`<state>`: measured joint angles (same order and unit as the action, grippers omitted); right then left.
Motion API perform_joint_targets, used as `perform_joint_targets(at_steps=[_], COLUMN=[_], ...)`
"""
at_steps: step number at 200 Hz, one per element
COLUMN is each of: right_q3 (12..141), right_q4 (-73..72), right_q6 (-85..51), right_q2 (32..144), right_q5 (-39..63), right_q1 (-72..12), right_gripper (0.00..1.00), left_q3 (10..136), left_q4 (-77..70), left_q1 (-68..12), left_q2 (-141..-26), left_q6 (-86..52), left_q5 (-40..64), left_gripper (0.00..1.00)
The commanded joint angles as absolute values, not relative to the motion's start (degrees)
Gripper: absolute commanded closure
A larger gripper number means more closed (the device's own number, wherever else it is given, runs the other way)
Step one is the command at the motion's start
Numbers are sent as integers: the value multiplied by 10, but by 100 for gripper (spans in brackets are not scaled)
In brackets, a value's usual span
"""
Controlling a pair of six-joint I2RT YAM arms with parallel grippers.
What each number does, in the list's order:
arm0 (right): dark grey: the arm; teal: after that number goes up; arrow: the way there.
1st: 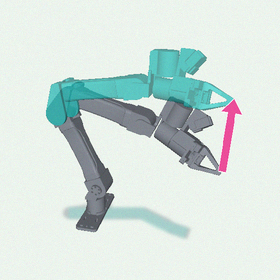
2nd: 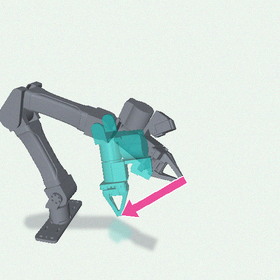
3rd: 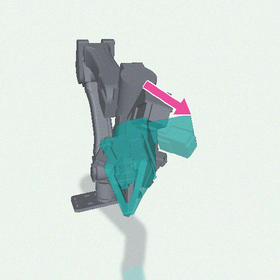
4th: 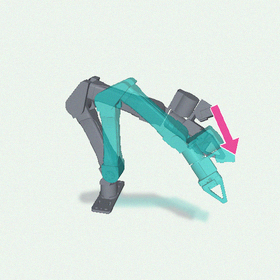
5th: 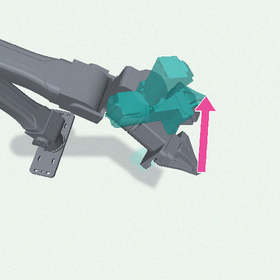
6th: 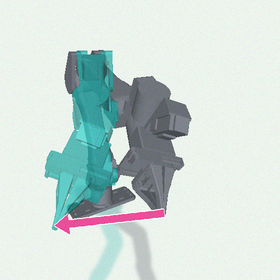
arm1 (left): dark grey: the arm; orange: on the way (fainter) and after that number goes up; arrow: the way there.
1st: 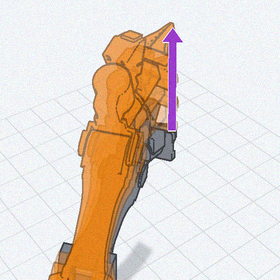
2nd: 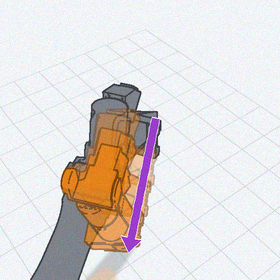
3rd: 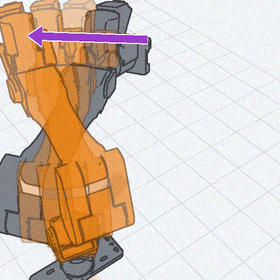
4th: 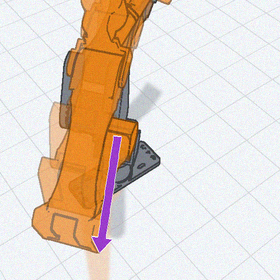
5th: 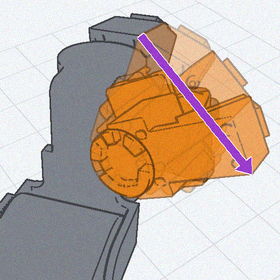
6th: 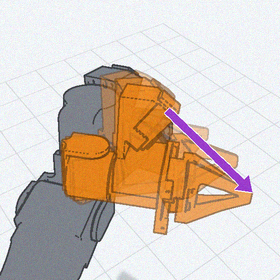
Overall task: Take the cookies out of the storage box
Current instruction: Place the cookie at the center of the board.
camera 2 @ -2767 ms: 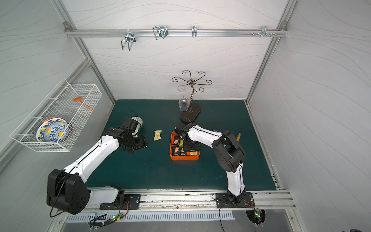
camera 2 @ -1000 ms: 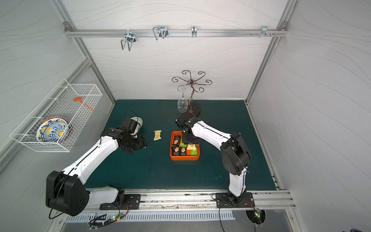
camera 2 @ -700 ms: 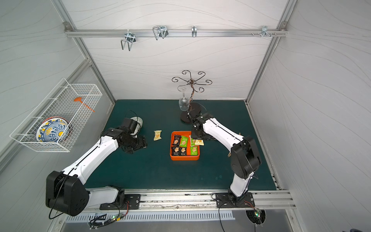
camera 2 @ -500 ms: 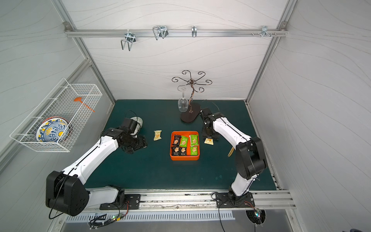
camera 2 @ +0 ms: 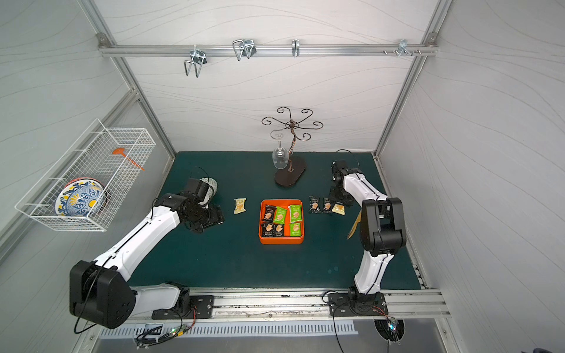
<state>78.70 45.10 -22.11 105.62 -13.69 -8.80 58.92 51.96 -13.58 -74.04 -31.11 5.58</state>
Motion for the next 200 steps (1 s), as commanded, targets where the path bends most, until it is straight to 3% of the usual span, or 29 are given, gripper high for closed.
perform_joint_targets(at_steps=[1, 162, 200], right_q3=[810, 825, 827], right_q4=[438, 407, 408], right_q6=[-190, -187, -190], right_q2=[1078, 1183, 1175], right_q5=[-134, -104, -99], right_q1=[-72, -53, -54], right_gripper=[54, 53, 45], left_q3=[613, 609, 612], left_q4=[530, 565, 568], left_q1=[-134, -134, -134], left_q2=[-742, -721, -715], left_q6=[-321, -335, -337], left_q5=[41, 21, 27], left_gripper=[26, 26, 26])
